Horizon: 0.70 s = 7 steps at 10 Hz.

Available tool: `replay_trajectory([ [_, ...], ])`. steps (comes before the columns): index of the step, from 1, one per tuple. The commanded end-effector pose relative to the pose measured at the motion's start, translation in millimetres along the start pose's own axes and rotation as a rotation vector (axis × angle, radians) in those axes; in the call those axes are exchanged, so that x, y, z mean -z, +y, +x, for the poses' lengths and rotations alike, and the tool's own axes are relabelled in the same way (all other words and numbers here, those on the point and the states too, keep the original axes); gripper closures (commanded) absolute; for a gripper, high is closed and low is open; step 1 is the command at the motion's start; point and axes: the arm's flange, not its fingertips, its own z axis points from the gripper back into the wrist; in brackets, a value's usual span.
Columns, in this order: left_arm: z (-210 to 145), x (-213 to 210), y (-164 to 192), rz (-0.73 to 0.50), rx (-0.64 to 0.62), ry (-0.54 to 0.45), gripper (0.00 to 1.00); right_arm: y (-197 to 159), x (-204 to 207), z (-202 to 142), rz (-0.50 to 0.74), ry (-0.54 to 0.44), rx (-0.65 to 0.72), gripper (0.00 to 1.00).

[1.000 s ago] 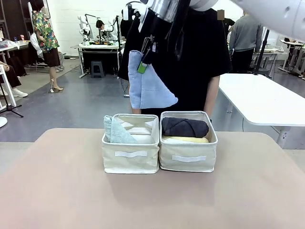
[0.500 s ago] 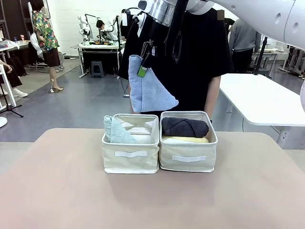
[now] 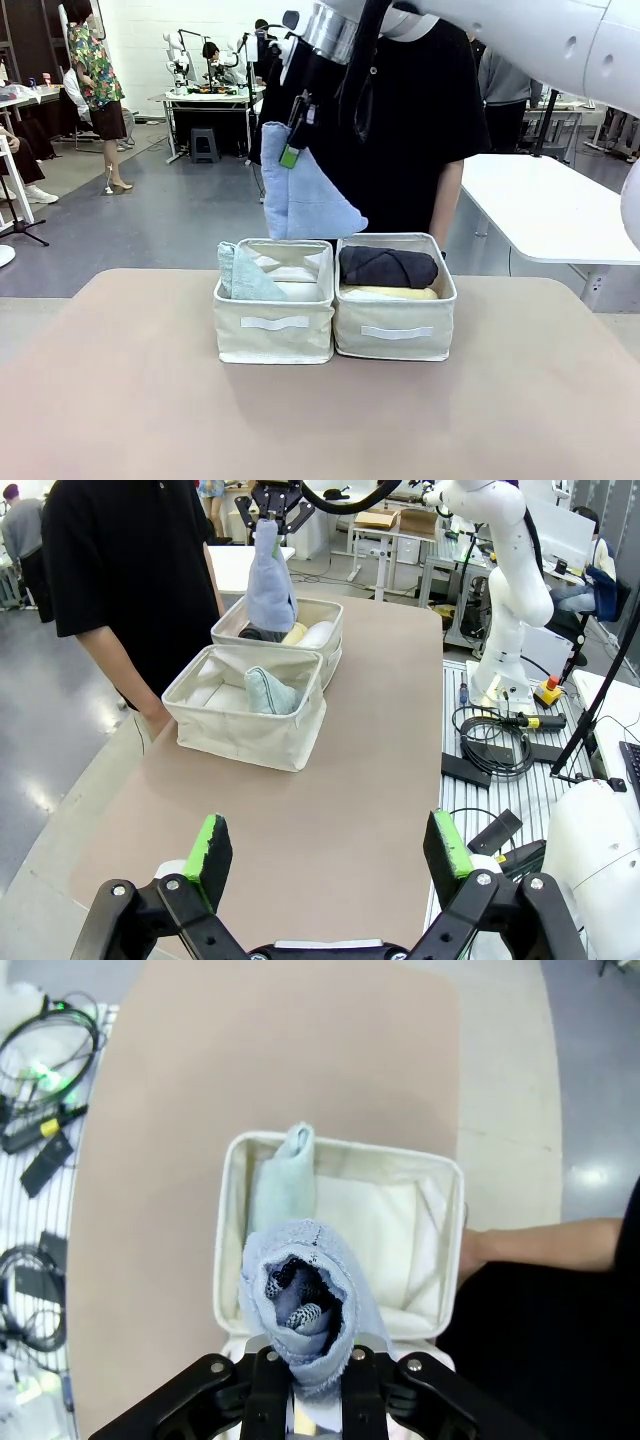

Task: Sort the towels based on their folding style.
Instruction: Pick up another triangle-folded towel from the table and place it in the left Fabric basket.

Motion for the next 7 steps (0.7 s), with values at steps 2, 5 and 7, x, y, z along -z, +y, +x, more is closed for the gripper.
replay_trajectory([
  [2, 0.1, -2.0, -0.7, 0.003, 0.021, -0.021, 0.0, -3.5, 14.7, 17.3, -0.096, -0.032, 0.118, 0.83],
  [5, 0.1, -2.0, -0.7, 0.003, 0.021, -0.021, 0.0, -10.2, 39.5, 16.5, -0.146, -0.045, 0.18, 0.83],
  [7, 0.1, -2.0, -0.7, 0.003, 0.021, -0.021, 0.0, -12.5, 59.2, 18.1, -0.149, -0.022, 0.22, 0.83],
])
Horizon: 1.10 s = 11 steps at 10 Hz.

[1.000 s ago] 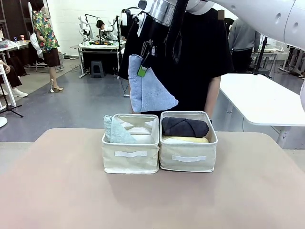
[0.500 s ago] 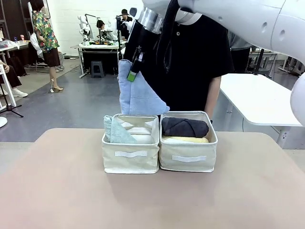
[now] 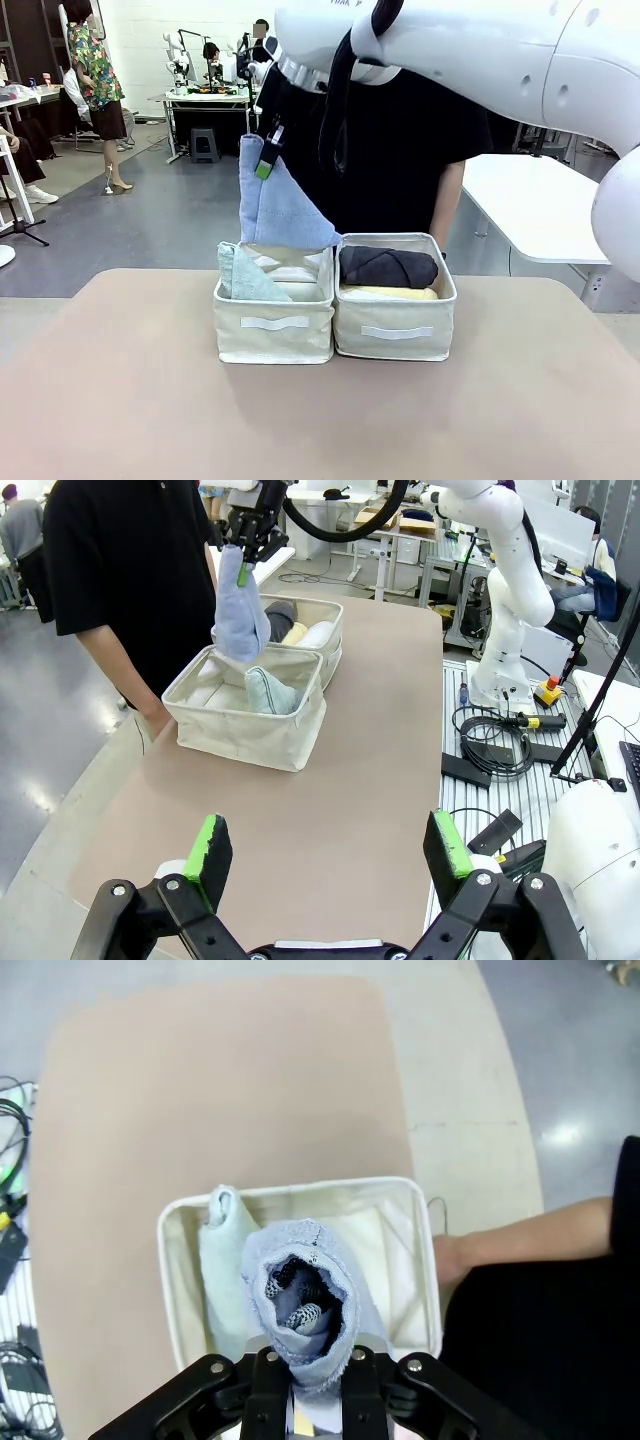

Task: Sort the towels based on their folding style.
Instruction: Pick up another triangle-folded towel from the table and place it in the left Fabric basket.

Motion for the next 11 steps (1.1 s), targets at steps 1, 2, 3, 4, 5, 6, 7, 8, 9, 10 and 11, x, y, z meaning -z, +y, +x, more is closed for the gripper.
replay_trajectory([
  [1, 0.1, -2.0, -0.7, 0.003, 0.021, -0.021, 0.0, 8.3, 15.1, 3.2, -0.029, 0.038, 0.03, 0.83],
  [2, 0.1, -2.0, -0.7, 0.003, 0.021, -0.021, 0.0, 9.8, 25.8, 0.7, -0.021, 0.04, 0.028, 0.83],
  [3, 0.1, -2.0, -0.7, 0.003, 0.021, -0.021, 0.0, 10.0, 35.1, -3.0, -0.017, 0.03, 0.035, 0.83],
  [4, 0.1, -2.0, -0.7, 0.003, 0.021, -0.021, 0.0, 9.7, 40.2, -4.9, -0.012, 0.013, 0.037, 0.83],
  [5, 0.1, -2.0, -0.7, 0.003, 0.021, -0.021, 0.0, 10.5, 38.4, -2.4, -0.018, 0.003, 0.032, 0.83],
  [6, 0.1, -2.0, -0.7, 0.003, 0.021, -0.021, 0.0, 13.7, 25.7, 5.1, -0.028, 0.003, -0.002, 0.83],
  [7, 0.1, -2.0, -0.7, 0.003, 0.021, -0.021, 0.0, 7.3, 42.2, -4.5, 0.007, 0.025, 0.014, 0.83],
  [8, 0.1, -2.0, -0.7, 0.003, 0.021, -0.021, 0.0, 7.3, 42.2, -4.5, 0.007, 0.025, 0.014, 0.83],
  [9, 0.1, -2.0, -0.7, 0.003, 0.021, -0.021, 0.0, 7.3, 42.2, -4.5, 0.007, 0.025, 0.014, 0.83],
  [10, 0.1, -2.0, -0.7, 0.003, 0.021, -0.021, 0.0, 7.3, 42.2, -4.5, 0.007, 0.025, 0.014, 0.83],
  [11, 0.1, -2.0, -0.7, 0.003, 0.021, -0.021, 0.0, 7.7, 42.3, -3.5, 0.004, 0.02, 0.012, 0.83],
])
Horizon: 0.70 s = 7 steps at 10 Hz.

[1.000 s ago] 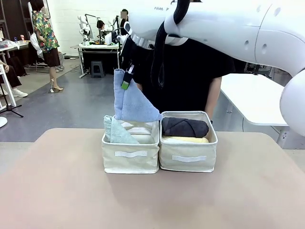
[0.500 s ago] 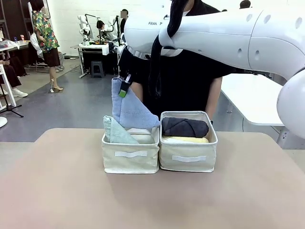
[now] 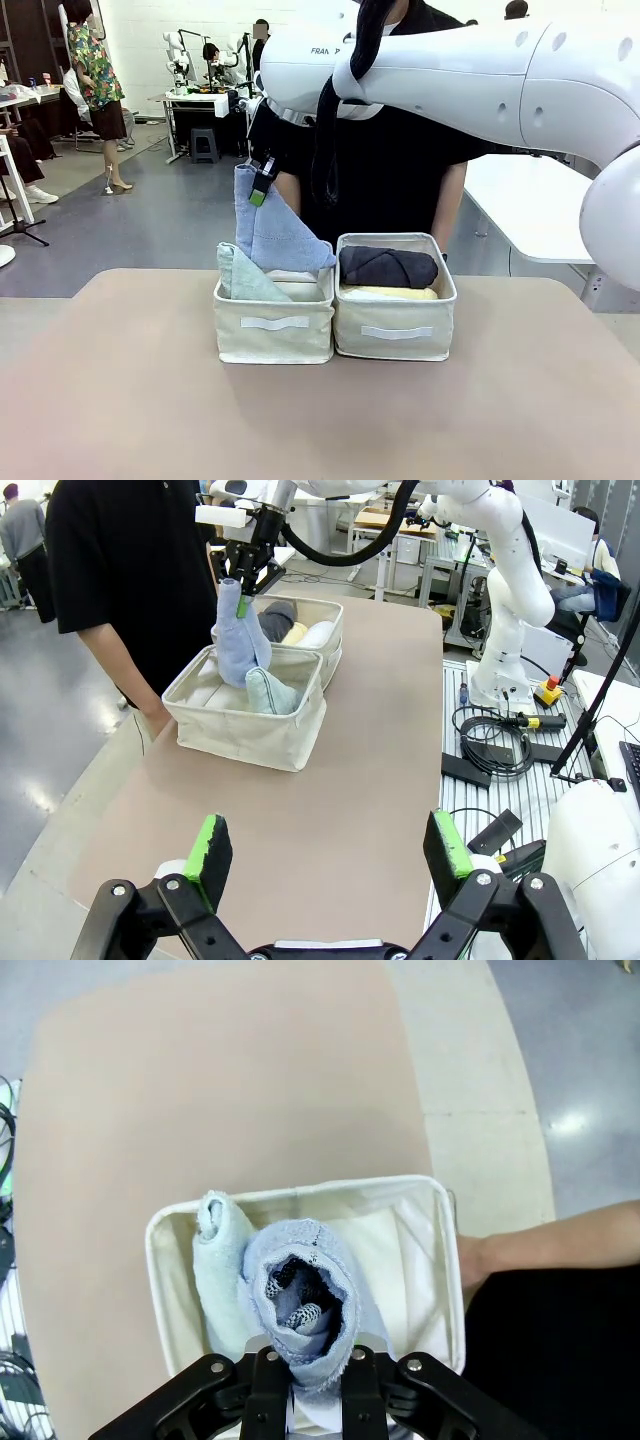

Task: Sort the towels based on their folding style.
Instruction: Pick up another triangle-folded towel from the table and place it in the left Fabric basket.

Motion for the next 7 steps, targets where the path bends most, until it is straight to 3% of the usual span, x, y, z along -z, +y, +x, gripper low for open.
replay_trajectory([
  [1, 0.1, -2.0, -0.7, 0.003, 0.021, -0.021, 0.0, 0.8, 3.4, 3.1, -0.015, -0.019, 0.121, 0.83],
  [7, 0.1, -2.0, -0.7, 0.003, 0.021, -0.021, 0.0, 1.9, 16.1, 12.1, -0.074, -0.016, 0.229, 0.83],
])
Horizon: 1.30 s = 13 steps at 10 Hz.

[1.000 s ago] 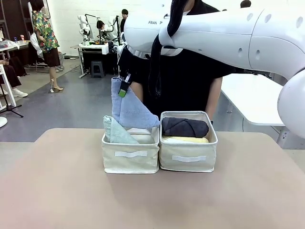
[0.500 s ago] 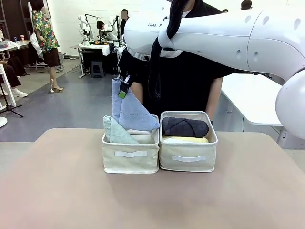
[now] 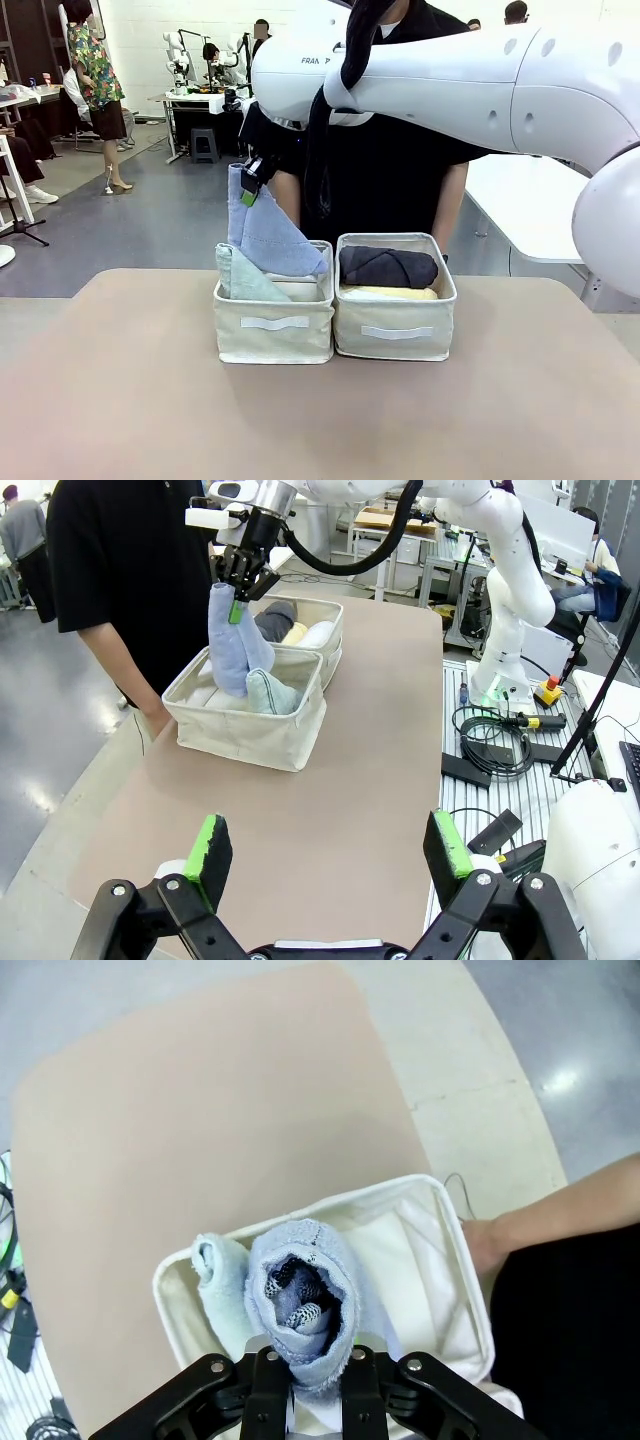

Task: Sort the towels based on their folding style.
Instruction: Pick up another triangle-folded towel from the table and place it in the left Fabric basket.

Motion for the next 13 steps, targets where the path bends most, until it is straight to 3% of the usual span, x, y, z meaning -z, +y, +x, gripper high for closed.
replay_trajectory([
  [1, 0.1, -2.0, -0.7, 0.003, 0.021, -0.021, 0.0, -2.1, 10.0, 4.5, -0.055, 0.011, 0.025, 0.83],
  [13, 0.1, -2.0, -0.7, 0.003, 0.021, -0.021, 0.0, -3.6, 110.7, -5.4, 0.113, 0.158, -0.008, 0.83],
])
